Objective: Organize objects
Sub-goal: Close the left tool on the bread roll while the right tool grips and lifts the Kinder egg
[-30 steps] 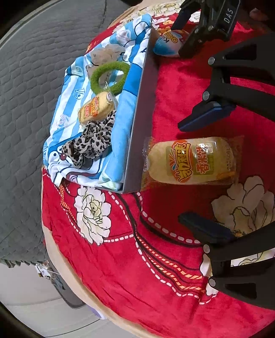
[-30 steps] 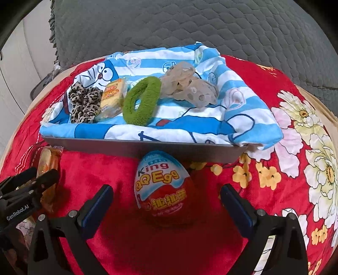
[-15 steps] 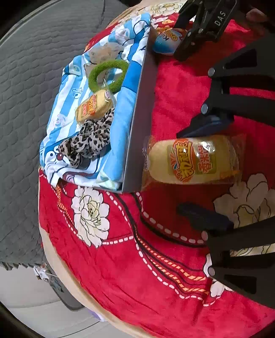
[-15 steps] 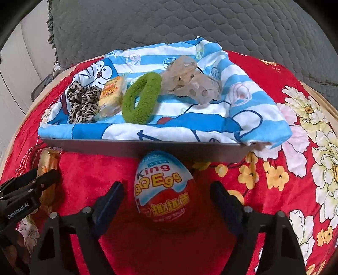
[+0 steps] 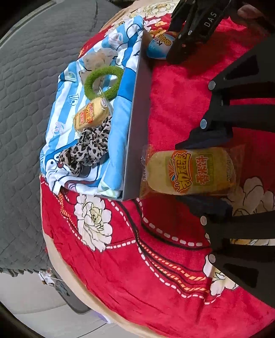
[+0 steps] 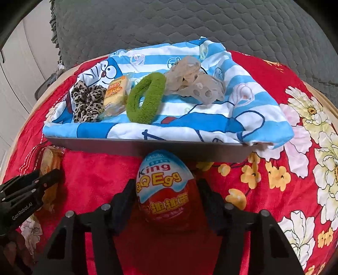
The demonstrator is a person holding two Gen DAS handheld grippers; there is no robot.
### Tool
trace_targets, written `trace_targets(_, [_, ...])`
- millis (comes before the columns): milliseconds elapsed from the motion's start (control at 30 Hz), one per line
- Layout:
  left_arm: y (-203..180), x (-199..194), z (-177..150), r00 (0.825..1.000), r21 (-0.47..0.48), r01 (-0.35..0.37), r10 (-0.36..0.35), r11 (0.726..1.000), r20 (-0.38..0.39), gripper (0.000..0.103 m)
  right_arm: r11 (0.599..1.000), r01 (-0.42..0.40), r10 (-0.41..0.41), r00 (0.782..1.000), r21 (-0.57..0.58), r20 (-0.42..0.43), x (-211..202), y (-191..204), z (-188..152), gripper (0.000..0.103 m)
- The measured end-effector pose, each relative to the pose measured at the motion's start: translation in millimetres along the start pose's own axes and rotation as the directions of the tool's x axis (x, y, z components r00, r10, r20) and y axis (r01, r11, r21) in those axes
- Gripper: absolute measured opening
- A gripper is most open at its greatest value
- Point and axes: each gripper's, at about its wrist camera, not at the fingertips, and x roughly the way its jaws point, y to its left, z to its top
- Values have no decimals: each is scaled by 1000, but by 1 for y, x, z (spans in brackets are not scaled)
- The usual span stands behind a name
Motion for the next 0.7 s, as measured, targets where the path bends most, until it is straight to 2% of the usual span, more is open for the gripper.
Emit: trace_targets(700, [-10,-14,-7,1000,29,8,-8,1000,6,40,1000,-27,27,1000,-4,1,-15,8,-10,57])
